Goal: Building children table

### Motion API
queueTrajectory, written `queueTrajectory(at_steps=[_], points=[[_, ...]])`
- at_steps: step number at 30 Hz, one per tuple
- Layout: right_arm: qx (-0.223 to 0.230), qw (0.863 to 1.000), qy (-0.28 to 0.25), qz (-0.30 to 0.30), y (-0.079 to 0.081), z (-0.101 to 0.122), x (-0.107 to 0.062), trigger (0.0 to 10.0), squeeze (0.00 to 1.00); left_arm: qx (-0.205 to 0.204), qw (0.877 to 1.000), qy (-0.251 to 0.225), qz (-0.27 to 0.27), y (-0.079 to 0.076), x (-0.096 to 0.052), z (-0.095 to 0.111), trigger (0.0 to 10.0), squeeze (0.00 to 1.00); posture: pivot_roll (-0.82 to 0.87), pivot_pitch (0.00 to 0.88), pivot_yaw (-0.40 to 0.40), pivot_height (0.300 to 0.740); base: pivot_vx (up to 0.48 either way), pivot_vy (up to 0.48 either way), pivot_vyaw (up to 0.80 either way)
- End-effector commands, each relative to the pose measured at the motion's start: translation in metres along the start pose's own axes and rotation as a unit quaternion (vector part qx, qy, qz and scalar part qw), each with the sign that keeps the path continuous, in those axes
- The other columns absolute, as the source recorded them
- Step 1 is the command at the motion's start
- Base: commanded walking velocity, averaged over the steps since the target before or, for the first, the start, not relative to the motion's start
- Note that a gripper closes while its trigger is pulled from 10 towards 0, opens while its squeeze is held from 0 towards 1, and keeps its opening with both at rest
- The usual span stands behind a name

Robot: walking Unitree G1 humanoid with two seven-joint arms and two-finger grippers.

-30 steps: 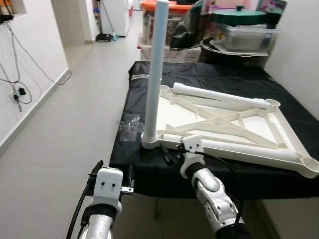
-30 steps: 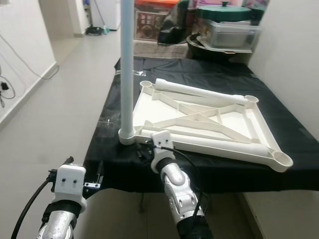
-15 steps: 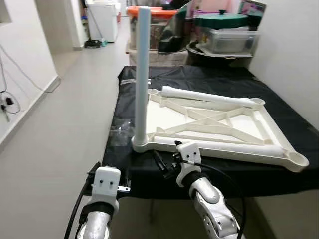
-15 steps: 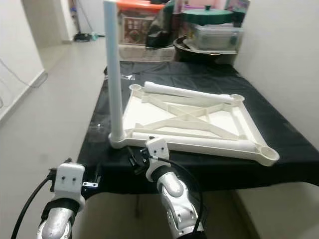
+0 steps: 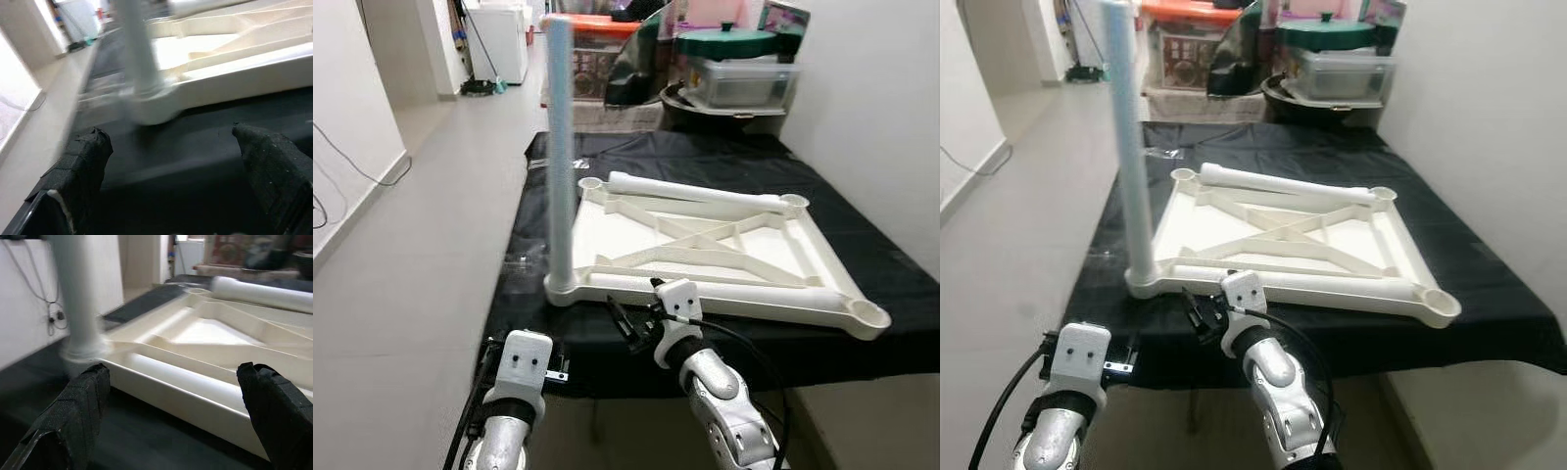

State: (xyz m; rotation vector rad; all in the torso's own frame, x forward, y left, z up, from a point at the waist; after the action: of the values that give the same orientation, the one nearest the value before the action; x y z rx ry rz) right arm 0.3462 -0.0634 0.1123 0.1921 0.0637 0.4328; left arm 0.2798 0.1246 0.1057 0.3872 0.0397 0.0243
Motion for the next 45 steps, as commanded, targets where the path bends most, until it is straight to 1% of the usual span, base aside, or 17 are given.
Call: queueTrajectory(at_steps=[1, 6, 11, 19, 23, 28, 30, 31, 38, 39, 41, 42, 43, 44, 45], points=[[0.004, 1.0, 0.006, -0.005, -0.003, -0.001, 0.0, 10.0, 0.0, 0.006, 1.0, 0.006, -0.007, -0.003, -0.001, -0.004, 10.0, 0.0, 0.07, 0.0, -0.032, 0.74, 0.0, -0.431, 0.0], [0.005, 1.0, 0.008, -0.004, -0.003, -0.002, 0.0, 10.0, 0.0, 0.006, 1.0, 0.007, -0.007, -0.004, -0.001, -0.004, 10.0, 0.0, 0.07, 0.0, -0.032, 0.74, 0.0, -0.427, 0.0], [0.009, 1.0, 0.014, 0.0, -0.002, -0.004, 0.001, 10.0, 0.0, 0.01, 1.0, 0.01, -0.003, -0.003, 0.0, -0.007, 10.0, 0.0, 0.06, 0.0, -0.033, 0.74, 0.259, -0.401, 0.0], [0.016, 1.0, 0.021, 0.001, -0.002, -0.006, 0.002, 10.0, 0.0, 0.003, 1.0, 0.013, -0.001, -0.001, 0.0, -0.009, 10.0, 0.0, 0.07, 0.0, -0.035, 0.74, 0.295, -0.374, 0.0], [0.029, 0.999, 0.022, 0.001, -0.004, -0.006, 0.003, 10.0, 0.0, -0.014, 1.0, 0.021, 0.008, 0.003, 0.001, -0.012, 10.0, 0.0, 0.06, 0.0, -0.033, 0.74, 0.065, 0.0, 0.0], [0.038, 0.999, 0.02, 0.002, -0.004, -0.005, 0.003, 10.0, 0.0, -0.014, 1.0, 0.023, 0.007, 0.003, 0.0, -0.013, 10.0, 0.0, 0.07, 0.0, -0.036, 0.74, 0.0, 0.0, 0.0], [0.057, 0.998, 0.01, -0.006, -0.009, 0.001, 0.006, 10.0, 0.0, -0.013, 1.0, 0.023, 0.006, 0.002, 0.0, -0.013, 10.0, 0.0, 0.07, 0.0, -0.036, 0.74, 0.0, 0.0, 0.0], [0.06, 0.998, 0.002, -0.007, -0.013, 0.008, 0.01, 10.0, 0.0, -0.014, 1.0, 0.023, 0.006, 0.002, 0.0, -0.013, 10.0, 0.0, 0.07, 0.0, -0.038, 0.74, 0.0, 0.0, 0.0], [0.06, 0.998, 0.002, -0.007, -0.013, 0.008, 0.01, 10.0, 0.0, -0.014, 1.0, 0.023, 0.006, 0.002, 0.0, -0.013, 10.0, 0.0, 0.07, 0.0, -0.038, 0.74, 0.0, 0.0, 0.0], [0.061, 0.998, -0.004, -0.007, -0.015, 0.013, 0.013, 10.0, 0.0, -0.014, 1.0, 0.023, 0.005, 0.002, 0.0, -0.013, 10.0, 0.0, 0.07, 0.0, -0.037, 0.74, 0.0, 0.0, 0.0], [0.061, 0.998, -0.004, -0.007, -0.015, 0.013, 0.013, 10.0, 0.0, -0.014, 1.0, 0.023, 0.005, 0.002, 0.0, -0.013, 10.0, 0.0, 0.07, 0.0, -0.037, 0.74, 0.0, 0.0, 0.0], [0.044, 0.999, 0.006, -0.029, -0.034, 0.033, 0.036, 10.0, 0.0, -0.022, 0.999, 0.024, -0.003, -0.002, -0.003, -0.011, 10.0, 0.0, 0.07, 0.0, -0.036, 0.74, 0.0, 0.0, 0.0], [0.045, 0.998, 0.026, -0.044, -0.049, 0.05, 0.054, 10.0, 0.0, -0.027, 0.999, 0.023, -0.011, -0.006, -0.007, -0.008, 10.0, 0.0, 0.08, 0.006, -0.032, 0.74, 0.0, 0.0, 0.0], [0.045, 0.998, 0.026, -0.044, -0.049, 0.05, 0.054, 10.0, 0.0, -0.027, 0.999, 0.023, -0.011, -0.006, -0.007, -0.008, 10.0, 0.0, 0.08, 0.006, -0.032, 0.74, 0.0, 0.0, 0.0], [0.058, 0.996, 0.037, -0.065, -0.065, 0.067, 0.065, 10.0, 0.0, -0.03, 0.999, 0.022, -0.015, -0.009, -0.01, -0.005, 10.0, 0.0, 0.08, 0.015, -0.038, 0.74, 0.0, 0.0, 0.0]])
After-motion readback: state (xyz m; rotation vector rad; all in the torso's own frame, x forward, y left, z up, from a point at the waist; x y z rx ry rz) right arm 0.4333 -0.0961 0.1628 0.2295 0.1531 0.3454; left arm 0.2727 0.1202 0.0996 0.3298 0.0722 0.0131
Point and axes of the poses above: a point about 5 cm out from each wrist's last joint towards the gripper, its own x axis pointing out of the wrist towards the gripper, its own z axis along the axis of the wrist's last joint, y = z × x, the point moved 6 cm from there along x, pointing out of the wrist towards the gripper, and after that the axes turned 12 degrees about x, right-handed, at the moved point
